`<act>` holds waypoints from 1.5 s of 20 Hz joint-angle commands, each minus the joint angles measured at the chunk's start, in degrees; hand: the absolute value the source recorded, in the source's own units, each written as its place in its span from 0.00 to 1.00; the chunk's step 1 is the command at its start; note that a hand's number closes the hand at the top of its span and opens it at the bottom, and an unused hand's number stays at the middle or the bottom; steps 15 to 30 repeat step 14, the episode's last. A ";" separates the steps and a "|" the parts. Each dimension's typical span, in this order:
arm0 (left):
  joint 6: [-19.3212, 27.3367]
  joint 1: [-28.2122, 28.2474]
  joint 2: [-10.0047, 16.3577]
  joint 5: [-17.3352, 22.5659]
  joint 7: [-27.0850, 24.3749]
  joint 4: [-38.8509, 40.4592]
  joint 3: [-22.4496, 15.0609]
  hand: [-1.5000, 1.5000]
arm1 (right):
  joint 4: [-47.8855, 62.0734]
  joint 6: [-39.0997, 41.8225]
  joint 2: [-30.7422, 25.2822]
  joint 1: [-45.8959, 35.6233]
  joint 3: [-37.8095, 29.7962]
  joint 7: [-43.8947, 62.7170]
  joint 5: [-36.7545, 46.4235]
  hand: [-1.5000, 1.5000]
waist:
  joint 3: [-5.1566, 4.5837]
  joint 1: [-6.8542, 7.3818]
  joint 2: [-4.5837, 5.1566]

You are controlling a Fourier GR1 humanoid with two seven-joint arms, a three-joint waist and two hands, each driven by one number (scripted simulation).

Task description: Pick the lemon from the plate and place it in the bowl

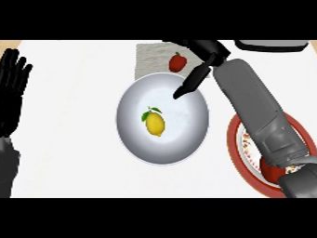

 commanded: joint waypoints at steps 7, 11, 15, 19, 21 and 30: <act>-1.64 -1.41 0.24 1.09 0.19 -0.82 -0.38 0.50 | 11.86 8.89 -14.22 -3.86 -7.38 -4.22 -3.67 0.00 | 0.10 3.01 1.43; -1.26 -3.38 -0.28 0.48 -0.54 0.53 -1.00 0.50 | 12.80 11.06 -18.02 -4.91 -8.91 -5.04 -4.84 0.00 | 0.20 4.36 2.57; -0.37 -3.75 -1.54 -0.27 -0.36 0.26 -2.14 0.50 | 13.23 14.03 -19.69 -3.06 -8.50 -7.29 -4.55 0.00 | 0.27 4.04 2.45; -0.37 -3.75 -1.54 -0.27 -0.36 0.26 -2.14 0.50 | 13.23 14.03 -19.69 -3.06 -8.50 -7.29 -4.55 0.00 | 0.27 4.04 2.45; -0.37 -3.75 -1.54 -0.27 -0.36 0.26 -2.14 0.50 | 13.23 14.03 -19.69 -3.06 -8.50 -7.29 -4.55 0.00 | 0.27 4.04 2.45; -0.37 -3.75 -1.54 -0.27 -0.36 0.26 -2.14 0.50 | 13.23 14.03 -19.69 -3.06 -8.50 -7.29 -4.55 0.00 | 0.27 4.04 2.45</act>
